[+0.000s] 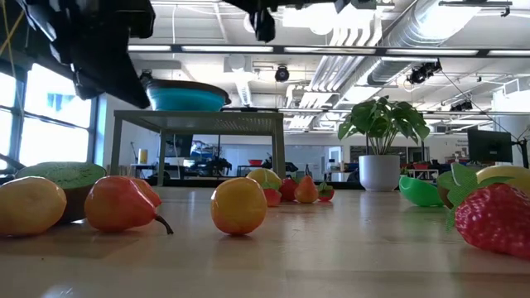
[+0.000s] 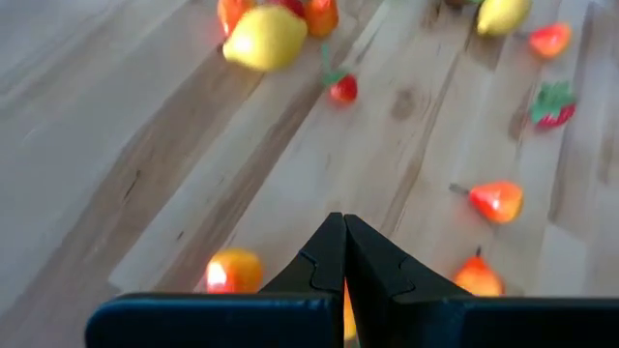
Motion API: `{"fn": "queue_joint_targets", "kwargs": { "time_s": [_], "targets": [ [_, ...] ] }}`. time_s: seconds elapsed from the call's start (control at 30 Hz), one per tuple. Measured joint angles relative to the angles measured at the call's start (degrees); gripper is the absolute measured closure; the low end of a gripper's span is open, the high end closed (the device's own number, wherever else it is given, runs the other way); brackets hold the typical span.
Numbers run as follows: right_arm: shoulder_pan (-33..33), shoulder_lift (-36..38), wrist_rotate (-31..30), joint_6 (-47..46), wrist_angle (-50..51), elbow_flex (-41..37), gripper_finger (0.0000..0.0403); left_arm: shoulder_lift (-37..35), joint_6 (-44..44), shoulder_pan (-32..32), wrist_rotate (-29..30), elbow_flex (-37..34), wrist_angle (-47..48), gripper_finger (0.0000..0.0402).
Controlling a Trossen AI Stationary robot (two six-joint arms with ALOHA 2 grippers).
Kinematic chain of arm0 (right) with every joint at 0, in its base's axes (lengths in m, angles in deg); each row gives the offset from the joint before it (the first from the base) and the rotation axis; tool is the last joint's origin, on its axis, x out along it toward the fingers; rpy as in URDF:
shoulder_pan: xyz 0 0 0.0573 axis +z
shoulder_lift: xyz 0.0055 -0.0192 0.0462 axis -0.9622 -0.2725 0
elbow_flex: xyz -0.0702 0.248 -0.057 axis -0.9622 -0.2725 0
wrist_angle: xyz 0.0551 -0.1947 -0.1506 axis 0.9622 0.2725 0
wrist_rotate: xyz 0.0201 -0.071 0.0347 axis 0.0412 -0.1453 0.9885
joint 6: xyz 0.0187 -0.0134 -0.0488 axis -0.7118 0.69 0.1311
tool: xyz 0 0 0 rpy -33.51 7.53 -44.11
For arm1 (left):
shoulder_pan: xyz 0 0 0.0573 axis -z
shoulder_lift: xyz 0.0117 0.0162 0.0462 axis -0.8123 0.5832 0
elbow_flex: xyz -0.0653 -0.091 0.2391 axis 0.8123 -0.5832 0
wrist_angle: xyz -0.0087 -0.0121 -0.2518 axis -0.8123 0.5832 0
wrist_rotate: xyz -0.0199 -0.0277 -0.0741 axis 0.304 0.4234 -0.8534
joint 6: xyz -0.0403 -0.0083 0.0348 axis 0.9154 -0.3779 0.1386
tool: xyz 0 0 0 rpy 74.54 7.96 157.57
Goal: Pick & Place Fruit
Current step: Put the orange pear into the strainer bowl on the shelf
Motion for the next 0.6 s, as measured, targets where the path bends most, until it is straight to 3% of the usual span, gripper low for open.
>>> {"fn": "queue_joint_targets", "kwargs": {
  "time_s": [0.23, 0.4, 0.6],
  "targets": [
    [2.4, 5.9, -5.1, 4.1, 14.3, -0.1, 0.0399, 0.0, 0.4, 0.0, -2.0, 0.0, 3.3, 0.0401],
    [3.7, 9.7, -5.0, 5.3, 16.5, -1.7, 0.0399, 0.0, 0.4, 0.0, -2.0, 0.0, 4.6, 0.0401],
    [3.8, 15.4, -4.9, 3.1, 13.9, -10.2, 0.0399, 0.0, 0.4, 0.0, -2.0, 0.0, 4.8, 0.0401]
  ]
}}
